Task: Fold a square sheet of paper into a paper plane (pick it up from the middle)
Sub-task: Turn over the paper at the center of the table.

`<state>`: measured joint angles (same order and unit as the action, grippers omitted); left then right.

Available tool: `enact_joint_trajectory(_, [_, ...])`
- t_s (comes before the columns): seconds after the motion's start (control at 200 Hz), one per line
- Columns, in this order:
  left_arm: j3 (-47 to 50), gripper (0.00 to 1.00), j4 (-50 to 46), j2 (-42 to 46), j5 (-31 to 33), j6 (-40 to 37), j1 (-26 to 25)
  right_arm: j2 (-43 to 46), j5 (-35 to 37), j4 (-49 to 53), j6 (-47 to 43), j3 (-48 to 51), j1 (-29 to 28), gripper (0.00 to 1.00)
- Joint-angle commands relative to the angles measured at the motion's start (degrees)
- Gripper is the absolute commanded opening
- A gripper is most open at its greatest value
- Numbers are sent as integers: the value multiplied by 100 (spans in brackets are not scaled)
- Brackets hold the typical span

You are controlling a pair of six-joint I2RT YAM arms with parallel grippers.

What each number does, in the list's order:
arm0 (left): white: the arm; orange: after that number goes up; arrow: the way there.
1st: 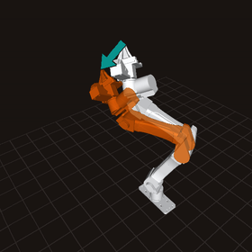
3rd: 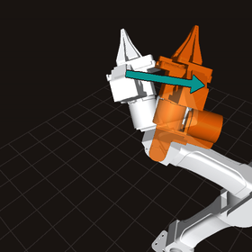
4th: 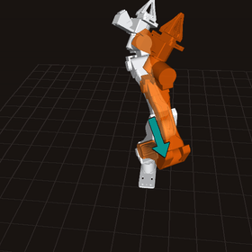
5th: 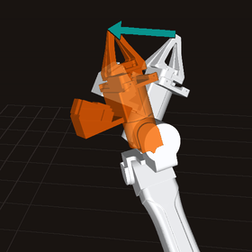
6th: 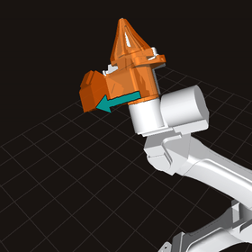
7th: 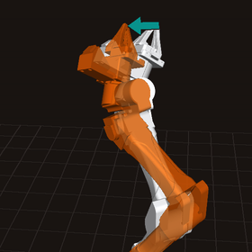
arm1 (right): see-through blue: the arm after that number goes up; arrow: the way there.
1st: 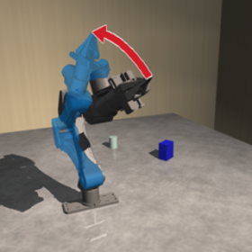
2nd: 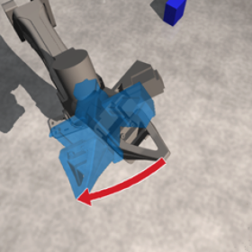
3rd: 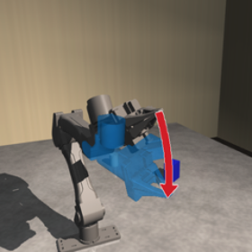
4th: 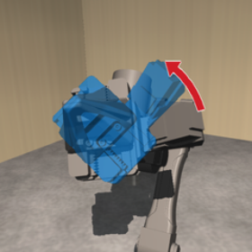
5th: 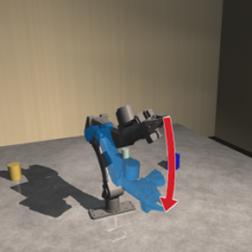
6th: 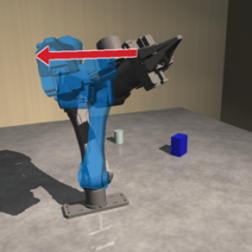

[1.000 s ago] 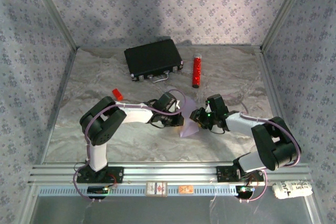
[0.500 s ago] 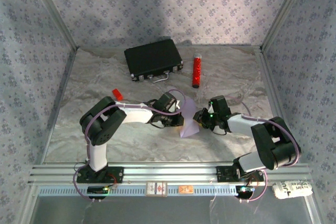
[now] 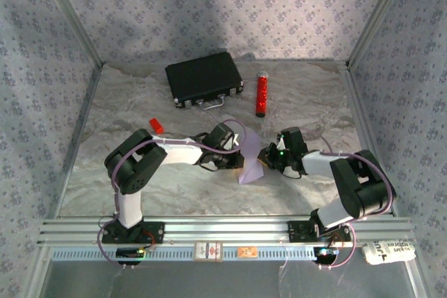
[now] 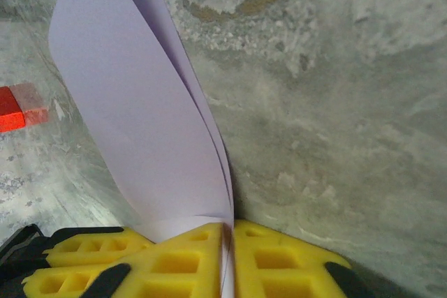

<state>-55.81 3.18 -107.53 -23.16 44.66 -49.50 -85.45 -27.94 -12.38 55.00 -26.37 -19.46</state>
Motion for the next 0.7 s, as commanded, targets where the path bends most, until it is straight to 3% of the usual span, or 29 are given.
enact_joint_trajectory(0.0, [57,14,-133,203,-5,33,5,-44,-140,-135,-82,75,47,9])
enact_joint_trajectory(0.11, [44,17,-121,297,-14,69,10,16,-219,-147,-147,72,57,4])
enact_joint_trajectory(0.33, [110,27,-200,854,270,82,10,467,-138,325,-453,-5,67,3])
enact_joint_trajectory(0.695, [1023,34,-336,2299,1363,123,111,2177,1318,3285,-2177,-938,-75,4])
